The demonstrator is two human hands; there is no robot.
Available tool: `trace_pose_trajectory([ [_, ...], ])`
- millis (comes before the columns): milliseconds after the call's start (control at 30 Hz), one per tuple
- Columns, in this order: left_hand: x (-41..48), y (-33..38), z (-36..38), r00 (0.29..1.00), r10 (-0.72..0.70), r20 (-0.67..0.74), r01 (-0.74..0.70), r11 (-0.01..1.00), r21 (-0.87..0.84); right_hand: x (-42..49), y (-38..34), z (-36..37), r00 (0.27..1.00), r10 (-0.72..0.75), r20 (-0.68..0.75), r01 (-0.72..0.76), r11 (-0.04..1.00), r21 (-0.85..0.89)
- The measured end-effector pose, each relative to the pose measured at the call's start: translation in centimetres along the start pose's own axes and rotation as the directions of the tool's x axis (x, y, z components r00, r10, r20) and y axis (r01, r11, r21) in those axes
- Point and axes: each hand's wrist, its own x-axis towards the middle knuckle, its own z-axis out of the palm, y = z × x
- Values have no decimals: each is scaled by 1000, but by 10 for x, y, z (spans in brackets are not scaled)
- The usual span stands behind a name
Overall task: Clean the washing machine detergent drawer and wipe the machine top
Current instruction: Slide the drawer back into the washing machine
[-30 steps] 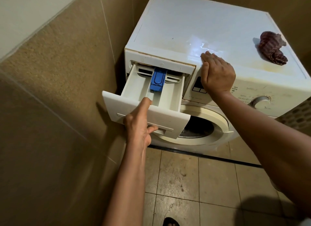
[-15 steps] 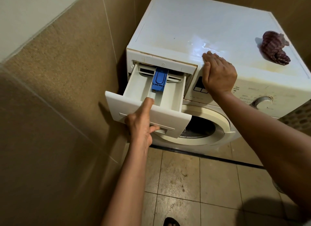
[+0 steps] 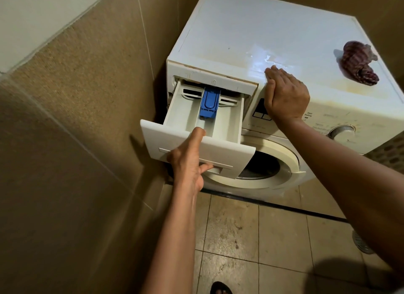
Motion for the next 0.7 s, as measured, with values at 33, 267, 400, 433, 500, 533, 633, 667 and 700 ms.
trace_pose_trajectory([
  [33,1,2,0,1000,1,7,-1,1000,3,0,1,0,1000,-1,4,1,1000,2],
  [267,9,8,-4,1000,6,3,-7,998,59,0,1,2,1000,1,-22,-1,1000,4],
  [400,15,12,-3,1000,12,-10,-11,997,76,-1,0,2,999,5,-38,-5,1000,5],
  [433,17,12,-3,1000,10,-13,-9,997,80,-1,0,1,999,0,-47,0,1000,2],
  [500,20,14,-2,1000,22,-5,-22,996,88,-2,0,1,998,-12,-55,12,1000,-4],
  [533,21,16,1,1000,27,1,-27,996,85,-1,0,1,998,-16,-57,16,1000,-6],
  [633,28,22,18,1000,21,12,-22,998,62,0,0,1,998,-16,-56,15,1000,-12],
  [667,32,24,27,1000,18,16,-19,998,56,0,1,0,998,-18,-58,17,1000,-14],
  [700,37,27,35,1000,12,14,-13,999,49,0,1,1,998,-22,-62,21,1000,-12],
])
